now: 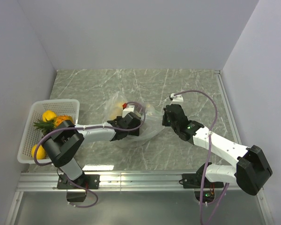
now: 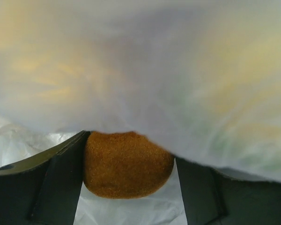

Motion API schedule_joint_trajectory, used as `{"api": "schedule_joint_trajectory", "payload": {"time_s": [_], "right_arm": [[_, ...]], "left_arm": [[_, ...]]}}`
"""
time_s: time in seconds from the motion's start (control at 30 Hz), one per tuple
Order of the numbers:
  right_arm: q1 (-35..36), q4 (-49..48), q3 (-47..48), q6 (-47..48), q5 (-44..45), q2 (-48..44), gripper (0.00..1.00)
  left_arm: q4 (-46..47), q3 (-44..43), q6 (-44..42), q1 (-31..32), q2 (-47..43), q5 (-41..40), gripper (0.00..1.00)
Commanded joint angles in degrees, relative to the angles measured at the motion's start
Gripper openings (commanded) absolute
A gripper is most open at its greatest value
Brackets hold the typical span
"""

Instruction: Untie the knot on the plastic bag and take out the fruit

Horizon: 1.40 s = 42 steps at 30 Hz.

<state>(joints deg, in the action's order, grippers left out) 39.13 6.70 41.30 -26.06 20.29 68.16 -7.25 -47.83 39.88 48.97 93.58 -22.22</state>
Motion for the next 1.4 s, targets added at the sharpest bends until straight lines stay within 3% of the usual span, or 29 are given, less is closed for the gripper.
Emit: {"api": "schedule_joint_trajectory", "payload": {"time_s": [0.0,0.1,0.13,0.23,0.27,0.53,0.77,0.87,0.93,1.13,1.27,1.37], "right_arm": [[0.24,-1.34,-0.16,-0.39,1.50,-0.92,0.00],[0.33,-1.60,-0.78,-0.57,2.03,-1.63,0.00],[0.33,-1.51,-0.87,-0.31,2.47,-1.71,0.00],[0.33,-1.34,-0.61,0.13,3.26,-1.72,0.00],[0.33,-1.25,-0.34,0.22,3.78,-1.72,0.00],[0.06,0.33,0.97,1.37,7.48,-1.89,0.00],[0.07,0.25,0.63,1.19,6.78,-2.24,0.00],[0.15,0.42,0.10,1.28,6.69,-2.95,0.00],[0.15,0.68,-0.16,1.72,6.86,-3.56,0.00],[0.15,0.86,-0.78,2.60,7.04,-4.62,0.00],[0.15,0.69,-0.78,2.68,6.25,-4.97,0.00],[0.24,0.86,-0.78,3.12,6.07,-4.70,0.00]], "left_arm": [[-1.80,-2.18,0.55,0.34,0.29,-0.20,0.73],[-1.98,-1.39,1.34,0.51,-0.85,0.68,0.68],[-2.42,-1.21,1.60,0.51,-1.99,0.95,0.53],[-3.30,-1.73,1.17,0.86,-5.58,2.00,0.27],[-4.08,-2.00,0.82,1.04,-6.73,2.44,0.23],[-1.90,-2.26,-5.67,1.48,-23.24,12.62,0.18],[-1.63,-6.56,-7.80,-2.64,-29.59,17.65,0.18],[-3.20,-8.85,-7.09,-9.58,-32.49,14.67,0.19],[-5.31,-11.04,-7.80,-15.55,-34.16,8.26,0.19],[-13.75,-12.55,-6.66,-36.55,-33.99,-3.35,0.16],[-13.94,-8.69,-5.08,-53.75,-33.73,1.91,0.16],[-14.29,-5.61,-4.55,-58.01,-33.03,-1.23,0.19]]}}
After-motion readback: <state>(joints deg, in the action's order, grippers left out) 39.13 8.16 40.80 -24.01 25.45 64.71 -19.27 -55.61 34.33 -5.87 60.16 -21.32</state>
